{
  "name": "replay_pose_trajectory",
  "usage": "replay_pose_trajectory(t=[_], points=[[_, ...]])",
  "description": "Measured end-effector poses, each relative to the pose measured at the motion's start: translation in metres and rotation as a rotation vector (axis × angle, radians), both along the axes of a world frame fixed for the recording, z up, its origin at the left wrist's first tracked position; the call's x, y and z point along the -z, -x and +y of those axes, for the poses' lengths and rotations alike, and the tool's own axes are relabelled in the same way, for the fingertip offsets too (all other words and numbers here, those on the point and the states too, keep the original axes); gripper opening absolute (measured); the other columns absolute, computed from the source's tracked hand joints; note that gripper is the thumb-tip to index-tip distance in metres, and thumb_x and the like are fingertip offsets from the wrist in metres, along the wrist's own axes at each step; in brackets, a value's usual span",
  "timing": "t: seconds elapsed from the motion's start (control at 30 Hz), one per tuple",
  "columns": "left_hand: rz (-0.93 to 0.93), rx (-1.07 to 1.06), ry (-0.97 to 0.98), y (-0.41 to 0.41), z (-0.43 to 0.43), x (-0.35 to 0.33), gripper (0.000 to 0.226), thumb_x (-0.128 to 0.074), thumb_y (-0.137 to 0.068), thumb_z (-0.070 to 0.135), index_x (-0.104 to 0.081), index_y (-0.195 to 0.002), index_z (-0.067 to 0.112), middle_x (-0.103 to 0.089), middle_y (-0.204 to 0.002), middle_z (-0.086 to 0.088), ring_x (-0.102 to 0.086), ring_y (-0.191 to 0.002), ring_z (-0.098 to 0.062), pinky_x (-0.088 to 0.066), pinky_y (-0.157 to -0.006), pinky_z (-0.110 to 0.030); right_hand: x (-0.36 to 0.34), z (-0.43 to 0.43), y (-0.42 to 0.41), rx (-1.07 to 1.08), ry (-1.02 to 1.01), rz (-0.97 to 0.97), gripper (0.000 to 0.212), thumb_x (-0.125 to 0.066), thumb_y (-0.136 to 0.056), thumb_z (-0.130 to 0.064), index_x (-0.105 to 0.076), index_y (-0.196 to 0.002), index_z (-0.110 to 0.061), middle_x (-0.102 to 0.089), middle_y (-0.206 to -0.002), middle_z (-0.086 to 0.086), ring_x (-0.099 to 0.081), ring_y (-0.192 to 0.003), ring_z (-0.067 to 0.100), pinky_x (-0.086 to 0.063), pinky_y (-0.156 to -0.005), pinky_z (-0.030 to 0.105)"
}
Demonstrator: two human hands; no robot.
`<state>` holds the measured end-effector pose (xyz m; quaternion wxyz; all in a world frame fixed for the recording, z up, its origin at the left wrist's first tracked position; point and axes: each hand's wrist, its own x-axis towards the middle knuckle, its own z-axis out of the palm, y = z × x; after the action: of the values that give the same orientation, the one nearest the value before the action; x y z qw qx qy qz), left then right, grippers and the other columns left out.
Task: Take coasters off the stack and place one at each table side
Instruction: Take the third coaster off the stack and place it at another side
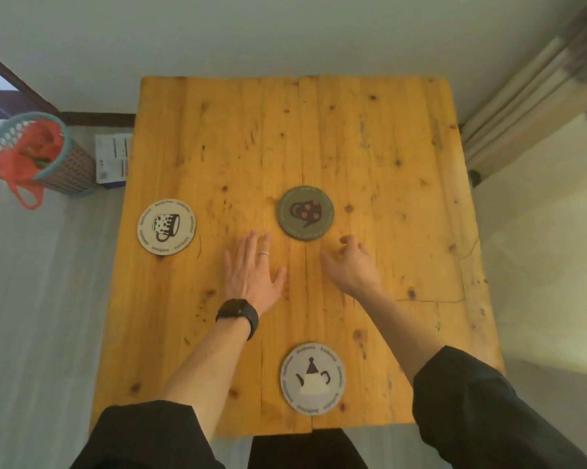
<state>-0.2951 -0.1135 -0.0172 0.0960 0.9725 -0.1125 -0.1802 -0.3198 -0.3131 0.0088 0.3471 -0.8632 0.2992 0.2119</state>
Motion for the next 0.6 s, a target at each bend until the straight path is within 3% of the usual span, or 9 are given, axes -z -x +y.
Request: replay_pose_trajectory(t=[0.1, 0.17, 0.27, 0.4, 0.6], points=[[0.057, 0.062, -0.058, -0.017, 0.011, 0.021, 0.078, -0.018, -0.092, 0.068, 0.013, -0.154, 0.032, 0.02, -0.163, 0.001, 0.011, -0.151, -0.023, -0.002, -0.118, -0.061, 0.01, 0.007, -0.038, 0.112, 0.047, -0.05, 0.08, -0.054, -0.091, -0.058, -0.026, -0.152, -0.014, -0.034, -0.153, 0.012, -0.045, -0.133, 0.035, -0.045, -0.102, 0.046], [0.07, 0.089, -0.082, -0.017, 0.018, 0.034, 0.076, -0.007, -0.09, 0.073, 0.025, -0.149, 0.036, 0.031, -0.159, 0.004, 0.023, -0.148, -0.021, 0.005, -0.116, -0.063, 0.015, 0.011, -0.056, 0.152, 0.094, -0.07, 0.083, -0.055, -0.09, -0.059, -0.024, -0.153, -0.015, -0.03, -0.154, 0.012, -0.04, -0.136, 0.035, -0.044, -0.104, 0.049], [0.059, 0.095, -0.079, -0.014, 0.021, 0.043, 0.075, 0.002, -0.088, 0.075, 0.029, -0.147, 0.037, 0.037, -0.157, 0.007, 0.03, -0.146, -0.019, 0.014, -0.113, -0.062, 0.021, 0.017, -0.07, 0.149, 0.186, -0.092, 0.072, -0.061, -0.089, -0.053, -0.034, -0.148, -0.022, -0.031, -0.151, 0.008, -0.036, -0.136, 0.033, -0.047, -0.095, 0.046], [0.07, 0.096, -0.073, -0.015, 0.02, 0.045, 0.075, 0.001, -0.088, 0.075, 0.028, -0.147, 0.037, 0.037, -0.156, 0.008, 0.031, -0.145, -0.019, 0.019, -0.111, -0.061, 0.024, 0.025, -0.072, 0.181, 0.256, -0.171, 0.057, -0.069, -0.088, -0.04, -0.04, -0.136, -0.028, -0.039, -0.143, 0.007, -0.043, -0.128, 0.031, -0.047, -0.076, 0.04], [0.176, 0.114, -0.125, -0.02, 0.019, 0.036, 0.075, 0.003, -0.087, 0.075, 0.038, -0.142, 0.038, 0.047, -0.15, 0.008, 0.039, -0.14, -0.019, 0.019, -0.109, -0.061, 0.013, 0.029, -0.061, 0.025, 0.355, -0.203, 0.022, -0.061, -0.089, -0.014, -0.051, -0.108, -0.016, -0.056, -0.119, 0.009, -0.049, -0.107, 0.033, -0.039, -0.072, 0.037]])
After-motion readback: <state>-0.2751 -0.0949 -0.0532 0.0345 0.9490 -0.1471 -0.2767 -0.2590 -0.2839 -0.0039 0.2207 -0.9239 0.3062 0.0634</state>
